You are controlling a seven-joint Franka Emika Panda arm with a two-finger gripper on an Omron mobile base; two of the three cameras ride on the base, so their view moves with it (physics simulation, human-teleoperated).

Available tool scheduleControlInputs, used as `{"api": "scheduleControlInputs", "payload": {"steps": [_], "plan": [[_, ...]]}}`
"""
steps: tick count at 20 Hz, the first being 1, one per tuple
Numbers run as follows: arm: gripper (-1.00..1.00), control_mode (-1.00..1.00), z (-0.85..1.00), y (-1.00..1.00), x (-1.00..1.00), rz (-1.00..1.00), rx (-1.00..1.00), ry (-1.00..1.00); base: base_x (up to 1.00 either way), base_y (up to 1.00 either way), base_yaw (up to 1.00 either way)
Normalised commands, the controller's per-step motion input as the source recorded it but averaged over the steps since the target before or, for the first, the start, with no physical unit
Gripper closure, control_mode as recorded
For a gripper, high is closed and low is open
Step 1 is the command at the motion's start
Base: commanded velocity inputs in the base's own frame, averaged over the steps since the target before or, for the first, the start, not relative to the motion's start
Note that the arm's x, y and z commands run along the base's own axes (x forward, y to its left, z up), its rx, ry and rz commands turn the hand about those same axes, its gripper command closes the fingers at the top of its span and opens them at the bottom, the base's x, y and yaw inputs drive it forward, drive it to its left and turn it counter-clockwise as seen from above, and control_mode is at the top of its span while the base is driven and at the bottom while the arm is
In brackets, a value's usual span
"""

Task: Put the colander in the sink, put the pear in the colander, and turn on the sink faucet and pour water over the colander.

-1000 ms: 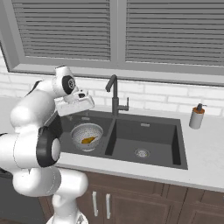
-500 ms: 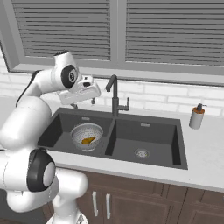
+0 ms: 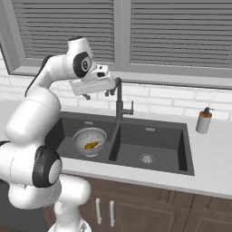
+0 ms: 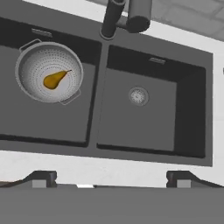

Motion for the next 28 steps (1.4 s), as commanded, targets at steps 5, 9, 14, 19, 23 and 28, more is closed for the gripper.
{"api": "scheduleControlInputs", "payload": {"steps": [5, 9, 14, 19, 23, 28], "plan": [[-1.0, -1.0, 0.11, -0.27, 0.43, -0.1, 0.05, 0.02, 0.0, 0.0, 0.0], [-1.0, -1.0, -0.15, -0.09, 0.54, -0.1, 0.04, 0.0, 0.0, 0.0, 0.0], [-1.0, -1.0, -0.24, -0.02, 0.59, -0.08, 0.11, 0.0, 0.0, 0.0, 0.0], [-1.0, -1.0, -0.18, 0.0, 0.46, -0.06, 0.17, 0.0, 0.0, 0.0, 0.0], [-1.0, -1.0, -0.16, 0.0, 0.34, -0.03, 0.07, 0.0, 0.0, 0.0, 0.0], [-1.0, -1.0, -0.08, 0.0, 0.24, -0.03, 0.0, 0.0, 0.0, 0.0, 0.0]]}}
